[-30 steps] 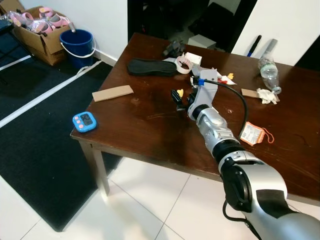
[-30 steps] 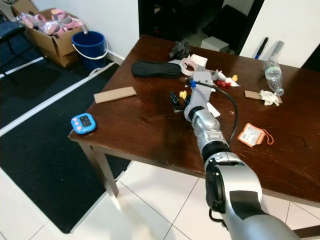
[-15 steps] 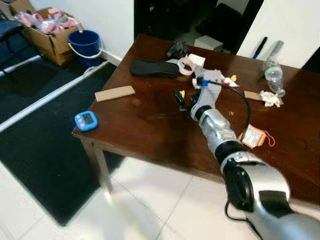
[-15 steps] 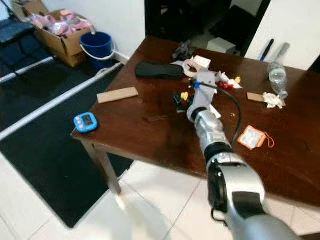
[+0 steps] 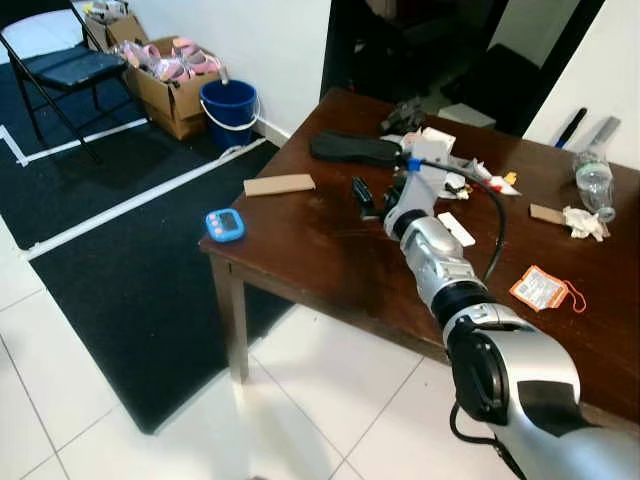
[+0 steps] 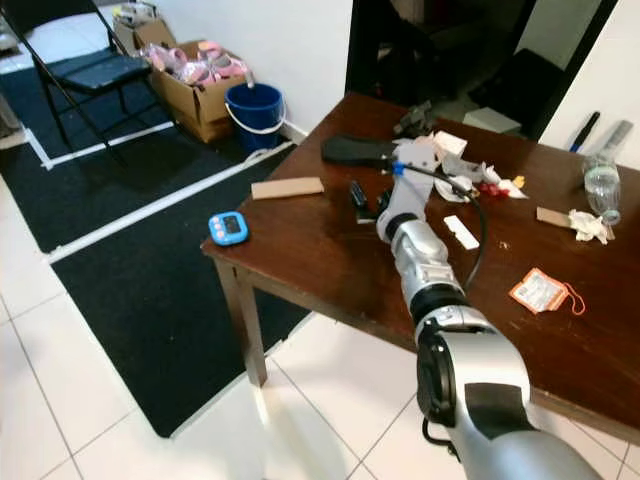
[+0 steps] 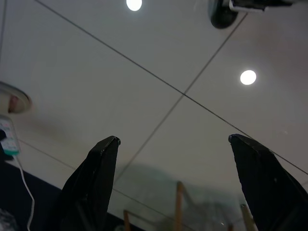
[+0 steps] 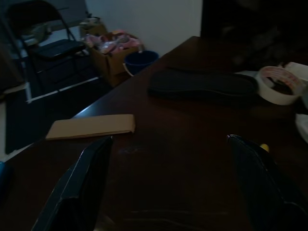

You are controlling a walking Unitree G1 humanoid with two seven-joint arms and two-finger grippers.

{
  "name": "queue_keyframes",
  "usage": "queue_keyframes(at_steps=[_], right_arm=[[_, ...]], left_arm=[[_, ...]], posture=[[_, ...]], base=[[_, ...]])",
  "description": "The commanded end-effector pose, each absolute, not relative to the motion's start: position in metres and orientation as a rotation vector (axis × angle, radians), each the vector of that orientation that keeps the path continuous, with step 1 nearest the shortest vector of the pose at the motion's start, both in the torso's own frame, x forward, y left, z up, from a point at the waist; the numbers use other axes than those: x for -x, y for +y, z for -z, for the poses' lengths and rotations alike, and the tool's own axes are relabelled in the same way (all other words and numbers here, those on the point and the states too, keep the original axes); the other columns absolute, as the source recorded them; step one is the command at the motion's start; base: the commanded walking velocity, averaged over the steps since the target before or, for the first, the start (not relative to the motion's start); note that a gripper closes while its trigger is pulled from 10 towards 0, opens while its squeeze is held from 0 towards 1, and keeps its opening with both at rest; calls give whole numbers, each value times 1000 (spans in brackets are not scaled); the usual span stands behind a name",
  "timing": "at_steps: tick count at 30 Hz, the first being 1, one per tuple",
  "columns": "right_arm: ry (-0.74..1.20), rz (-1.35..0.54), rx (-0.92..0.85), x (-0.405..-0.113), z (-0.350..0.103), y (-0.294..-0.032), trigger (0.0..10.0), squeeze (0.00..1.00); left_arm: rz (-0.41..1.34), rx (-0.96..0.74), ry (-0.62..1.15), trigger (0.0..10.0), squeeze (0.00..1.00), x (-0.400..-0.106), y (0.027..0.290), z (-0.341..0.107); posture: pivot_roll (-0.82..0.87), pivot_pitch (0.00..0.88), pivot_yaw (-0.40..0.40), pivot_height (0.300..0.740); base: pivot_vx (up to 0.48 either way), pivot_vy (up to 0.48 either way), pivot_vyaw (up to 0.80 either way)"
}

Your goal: Picking trash to rubbish bin

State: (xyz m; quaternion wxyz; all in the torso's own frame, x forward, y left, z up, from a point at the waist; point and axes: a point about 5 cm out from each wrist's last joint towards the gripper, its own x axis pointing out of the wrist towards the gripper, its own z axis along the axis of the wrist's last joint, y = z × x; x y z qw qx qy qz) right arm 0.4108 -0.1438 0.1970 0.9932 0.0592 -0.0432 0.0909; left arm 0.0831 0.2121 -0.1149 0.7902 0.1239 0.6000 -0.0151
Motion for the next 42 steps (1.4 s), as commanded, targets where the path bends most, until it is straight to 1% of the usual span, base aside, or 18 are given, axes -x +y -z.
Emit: queue_keyframes(at_steps=[1,3,21,31,35,41,42], right_arm=[[-79,-156,-129,-410,-194,-149,10000,0],[-78,-153,-129,-410,-194,-149,10000,0],[-59,-137,-121,-409,-188,-150,10000,0],[-48,-73,-87,-409,-188,-160,10000,0],[33,5,39,-408,-180,-172,10000,0],[108,-46,43,-408,-177,-180,10000,0],[133,-61,51,-408,-177,-186,10000,0]], left_arm=[[45,-267,1306,10000,0,-79,210,116],[51,-271,1307,10000,0,-79,210,116],[59,-268,1301,10000,0,-81,209,116],[49,-257,1289,10000,0,-85,208,115],[50,-251,1289,10000,0,-85,206,116],[48,-244,1292,10000,0,-83,205,116],[48,-242,1294,10000,0,-82,204,116]], posture=[[175,128,-94,740],[171,129,-93,740],[165,119,-90,740],[159,121,-93,740],[162,125,-98,740],[166,129,-100,740],[164,130,-100,740]], base=[[0,0,0],[0,0,0],[0,-464,0],[0,0,0],[0,0,0],[0,0,0],[0,0,0]])
